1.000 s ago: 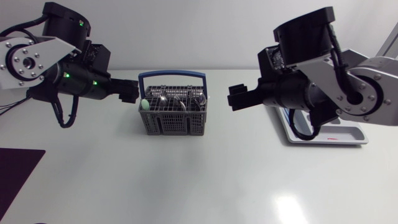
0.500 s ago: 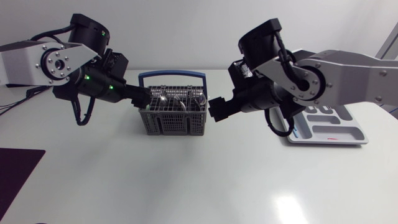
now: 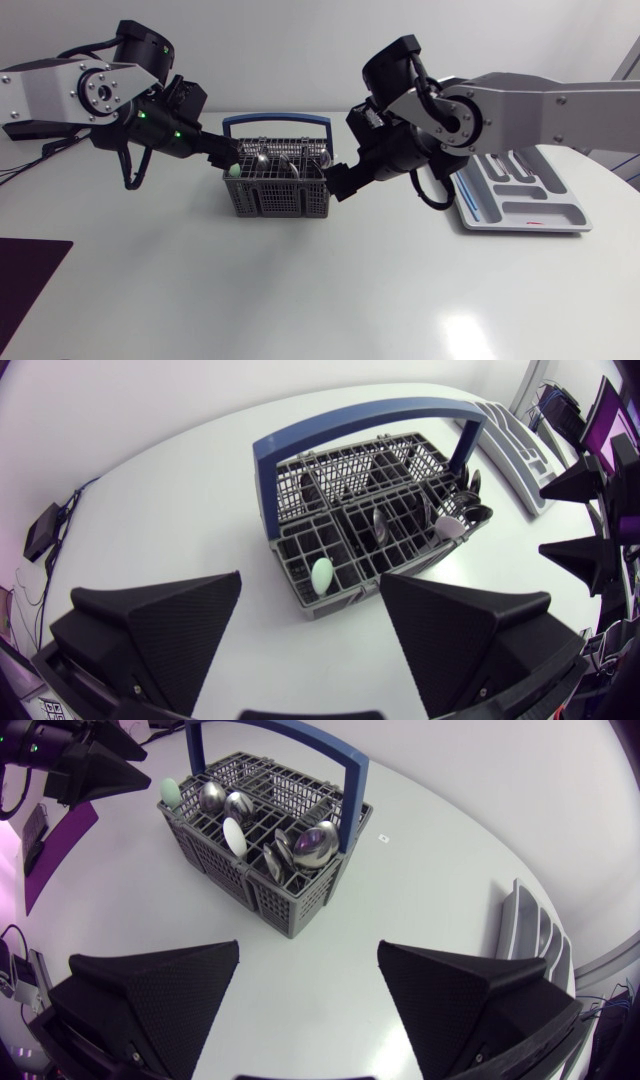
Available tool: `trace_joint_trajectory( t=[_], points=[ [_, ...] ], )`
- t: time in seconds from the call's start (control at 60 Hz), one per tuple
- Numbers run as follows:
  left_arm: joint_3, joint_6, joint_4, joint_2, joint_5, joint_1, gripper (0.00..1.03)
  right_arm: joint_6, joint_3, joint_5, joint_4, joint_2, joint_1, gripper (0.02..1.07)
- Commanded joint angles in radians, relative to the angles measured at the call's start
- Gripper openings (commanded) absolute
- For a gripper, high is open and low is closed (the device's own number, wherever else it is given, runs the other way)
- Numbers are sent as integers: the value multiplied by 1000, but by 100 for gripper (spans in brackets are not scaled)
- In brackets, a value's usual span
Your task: Unload the cutlery basket into the drawer organizer.
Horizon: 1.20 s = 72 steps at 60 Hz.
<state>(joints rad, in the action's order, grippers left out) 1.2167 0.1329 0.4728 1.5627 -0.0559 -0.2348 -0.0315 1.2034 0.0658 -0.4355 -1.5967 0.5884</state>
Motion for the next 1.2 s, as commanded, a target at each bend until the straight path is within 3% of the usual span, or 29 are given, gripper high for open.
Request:
trace_joint_trajectory(
  t=[0.0, 0.3, 0.8, 1.183],
  points=[
    [29, 28, 10, 26, -9, 15, 97, -16, 36, -6, -28, -28, 10, 102],
    [14, 94, 9, 53, -104, 83, 96, -27, 71, -35, -71, -55, 7, 102],
    [38, 235, 10, 89, -130, 103, 96, -31, 47, -43, -71, -58, 2, 102],
    [210, 359, 236, 178, -131, 101, 91, -31, 28, -43, -72, -46, 4, 102]
  ],
)
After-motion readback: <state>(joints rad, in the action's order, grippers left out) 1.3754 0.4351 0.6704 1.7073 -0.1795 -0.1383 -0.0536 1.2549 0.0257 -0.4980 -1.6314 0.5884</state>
